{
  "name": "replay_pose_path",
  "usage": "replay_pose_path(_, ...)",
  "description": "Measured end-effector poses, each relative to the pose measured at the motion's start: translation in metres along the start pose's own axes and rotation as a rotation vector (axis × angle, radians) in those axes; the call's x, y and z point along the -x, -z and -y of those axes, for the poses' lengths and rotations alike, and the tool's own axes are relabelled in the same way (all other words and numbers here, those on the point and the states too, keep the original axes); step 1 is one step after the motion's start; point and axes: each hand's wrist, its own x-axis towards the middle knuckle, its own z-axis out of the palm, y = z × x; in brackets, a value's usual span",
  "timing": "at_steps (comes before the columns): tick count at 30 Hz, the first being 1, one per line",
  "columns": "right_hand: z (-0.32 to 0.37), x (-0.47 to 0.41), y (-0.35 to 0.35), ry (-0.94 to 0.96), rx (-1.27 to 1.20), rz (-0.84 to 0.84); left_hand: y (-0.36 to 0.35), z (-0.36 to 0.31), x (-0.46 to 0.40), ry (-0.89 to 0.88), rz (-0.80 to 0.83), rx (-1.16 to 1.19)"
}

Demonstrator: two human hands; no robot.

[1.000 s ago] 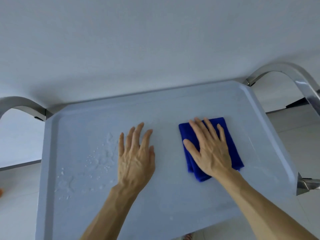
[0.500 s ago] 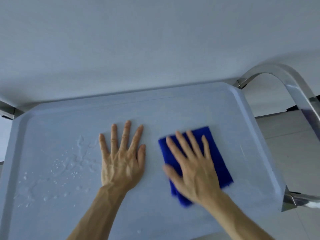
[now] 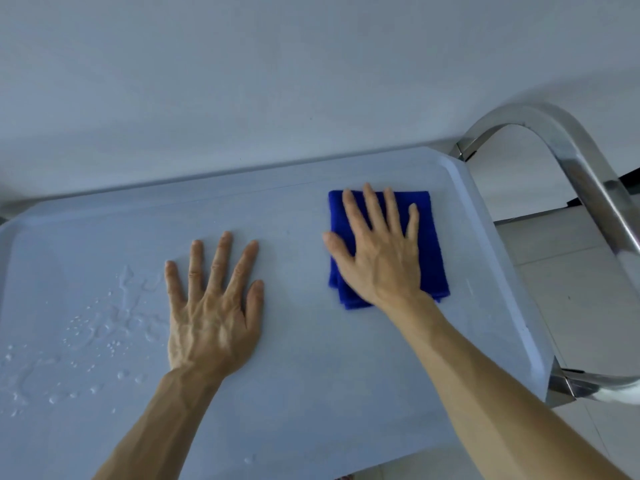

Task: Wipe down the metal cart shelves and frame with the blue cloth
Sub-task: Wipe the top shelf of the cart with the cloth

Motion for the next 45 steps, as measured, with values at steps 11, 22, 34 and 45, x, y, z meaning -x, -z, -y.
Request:
replay_pose_path(11,-0.005,0.123,0.009,0.292,-0.013,0.17,0.003,-0.006,0.001,0.016,-0.007,0.007)
replay_pose_path(22,-0.109,0.127,0.026,0.146,0.107,0.127,0.002,-0.007,0.002,0.027,-0.031,0.039)
replay_pose_path(34,-0.117,0.134,0.021,0.06,0.105,0.06,0.005,-0.018,0.001,-0.008,-0.11,0.147)
replay_pose_path(45,-0.121,0.132,0.016,0.035,0.111,0.025,-0.005,-0.127,-0.008,-0.391,-0.007,0.052)
